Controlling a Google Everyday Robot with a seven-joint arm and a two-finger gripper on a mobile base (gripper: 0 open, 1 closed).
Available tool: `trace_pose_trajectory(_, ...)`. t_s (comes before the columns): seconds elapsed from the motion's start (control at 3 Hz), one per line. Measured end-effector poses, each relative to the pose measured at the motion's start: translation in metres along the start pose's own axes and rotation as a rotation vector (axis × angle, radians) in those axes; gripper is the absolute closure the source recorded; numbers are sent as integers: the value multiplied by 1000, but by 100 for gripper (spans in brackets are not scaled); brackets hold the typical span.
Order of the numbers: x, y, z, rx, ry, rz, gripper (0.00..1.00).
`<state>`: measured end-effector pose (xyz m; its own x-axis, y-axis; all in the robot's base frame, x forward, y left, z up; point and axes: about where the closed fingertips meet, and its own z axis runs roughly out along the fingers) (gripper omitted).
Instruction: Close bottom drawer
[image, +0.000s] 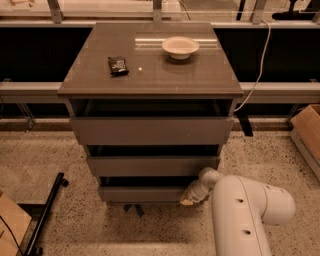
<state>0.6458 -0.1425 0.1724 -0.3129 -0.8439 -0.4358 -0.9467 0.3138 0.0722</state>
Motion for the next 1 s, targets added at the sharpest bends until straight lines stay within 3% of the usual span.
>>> trace_pose_trajectory(0.67,0,5,5,-10,1,0,3)
trace_pose_trajectory(1.0,1,6,6,-12,1,0,0)
